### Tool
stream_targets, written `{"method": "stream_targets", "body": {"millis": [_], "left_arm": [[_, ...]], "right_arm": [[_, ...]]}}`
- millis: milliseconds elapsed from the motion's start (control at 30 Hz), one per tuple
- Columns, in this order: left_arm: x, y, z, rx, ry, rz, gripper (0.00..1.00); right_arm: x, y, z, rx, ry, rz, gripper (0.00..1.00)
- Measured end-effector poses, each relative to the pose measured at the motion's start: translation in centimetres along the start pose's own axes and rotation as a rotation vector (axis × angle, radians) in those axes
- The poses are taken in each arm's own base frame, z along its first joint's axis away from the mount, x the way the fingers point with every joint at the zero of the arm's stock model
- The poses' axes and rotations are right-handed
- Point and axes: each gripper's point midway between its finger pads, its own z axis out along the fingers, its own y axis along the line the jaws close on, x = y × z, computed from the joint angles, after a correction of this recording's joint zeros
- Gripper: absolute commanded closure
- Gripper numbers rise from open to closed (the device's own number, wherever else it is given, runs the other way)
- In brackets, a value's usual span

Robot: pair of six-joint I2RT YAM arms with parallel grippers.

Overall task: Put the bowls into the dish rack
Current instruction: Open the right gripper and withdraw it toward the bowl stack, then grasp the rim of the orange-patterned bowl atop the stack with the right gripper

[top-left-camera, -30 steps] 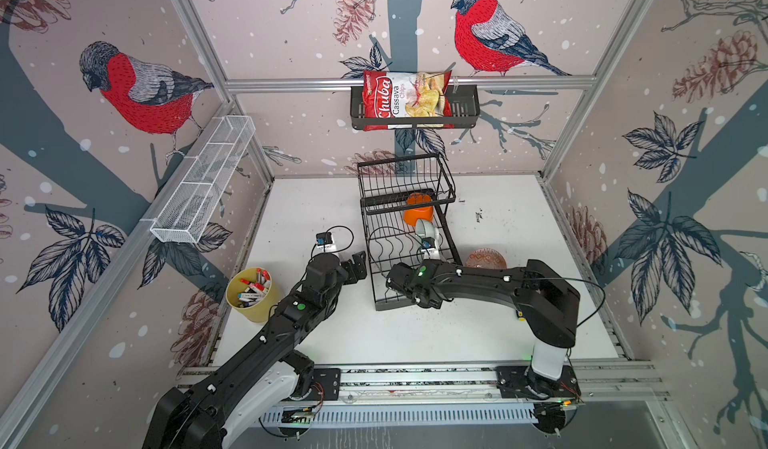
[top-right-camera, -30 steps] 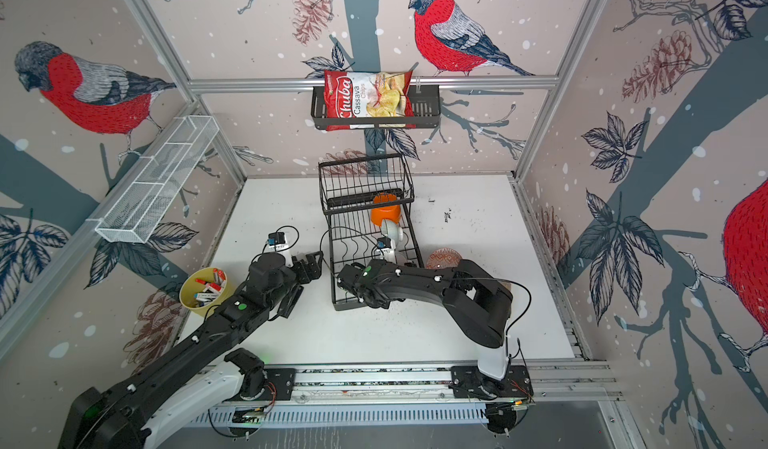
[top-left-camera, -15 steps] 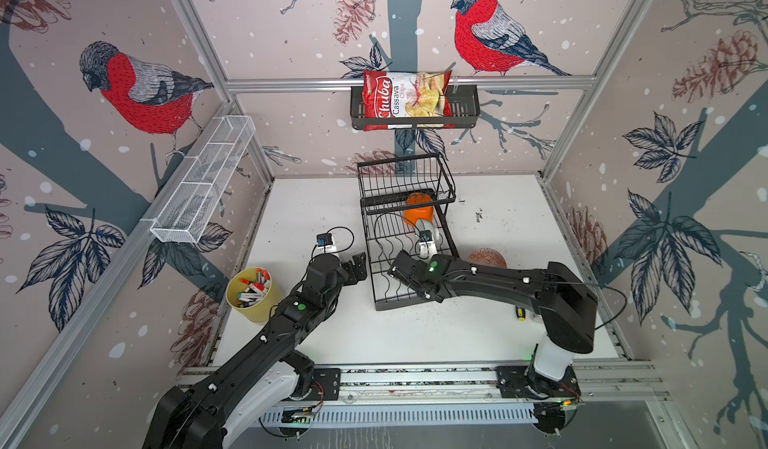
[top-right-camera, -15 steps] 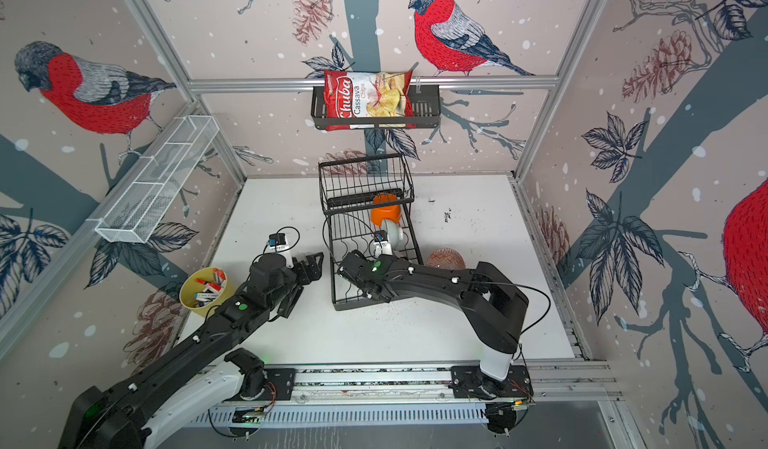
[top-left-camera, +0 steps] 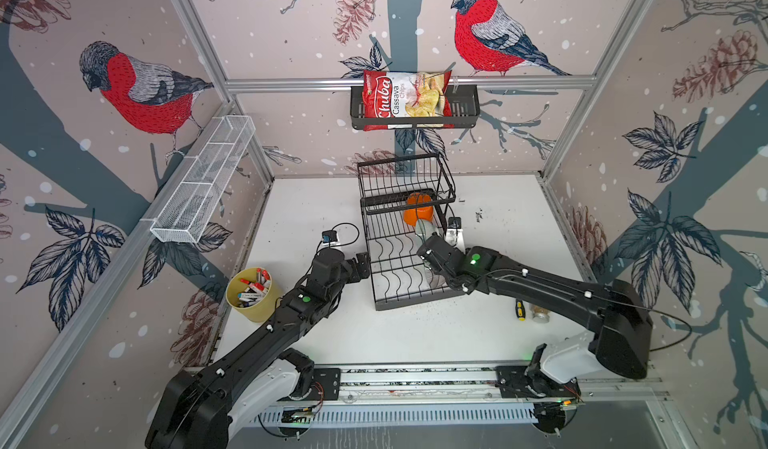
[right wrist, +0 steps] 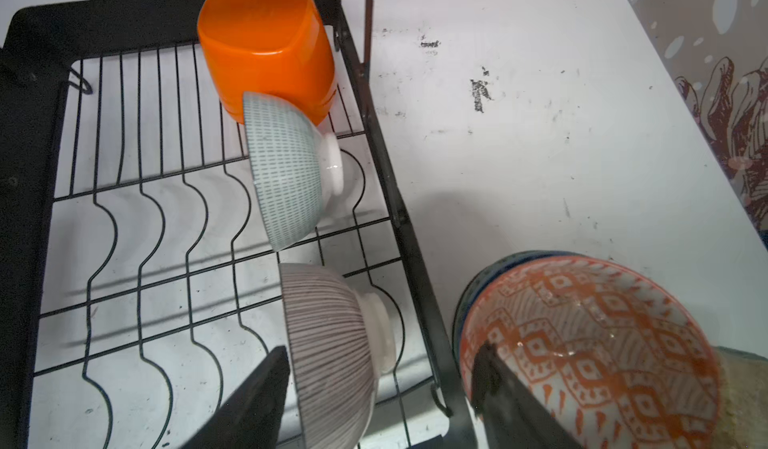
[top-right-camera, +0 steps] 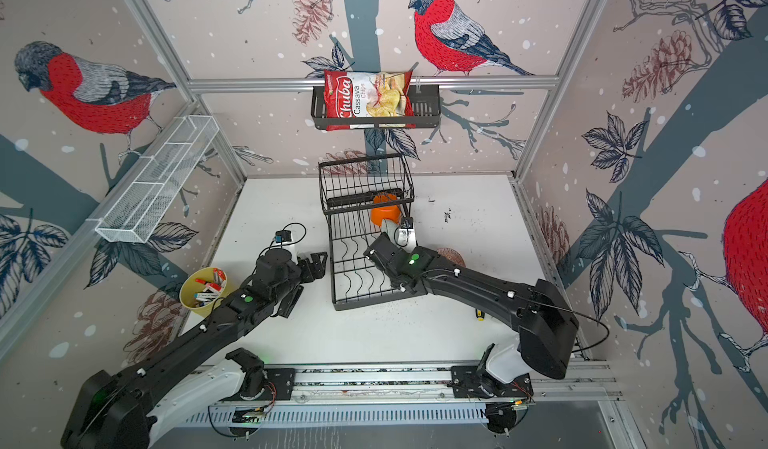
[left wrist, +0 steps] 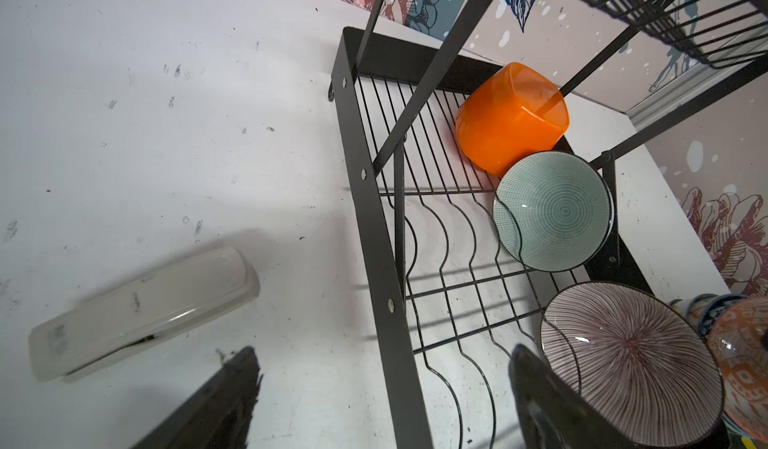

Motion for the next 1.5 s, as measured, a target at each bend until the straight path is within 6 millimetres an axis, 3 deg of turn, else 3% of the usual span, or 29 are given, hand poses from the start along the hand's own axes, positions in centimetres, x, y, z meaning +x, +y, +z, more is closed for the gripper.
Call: {"method": "stream_targets", "body": {"millis": [433,1000,1500], "left_arm": [[1.9,-0.1,1.4,0.003,0.097,0.003,0.07],[2.2,-0.3,1.6,0.011,0.116,0.004,0.08],[2.8,-0.2,2.1,0.004,0.143,0.006,0.07]], "right_arm": [[-0.6,-4.4,-1.6,0.009,0.006,0.091,0.29],[-1.5,-11.5,-2.2,0.092,-0.019,0.166,0.28],[2.5,-13.8,0.2,0.132,0.102,0.111,0.44]]}}
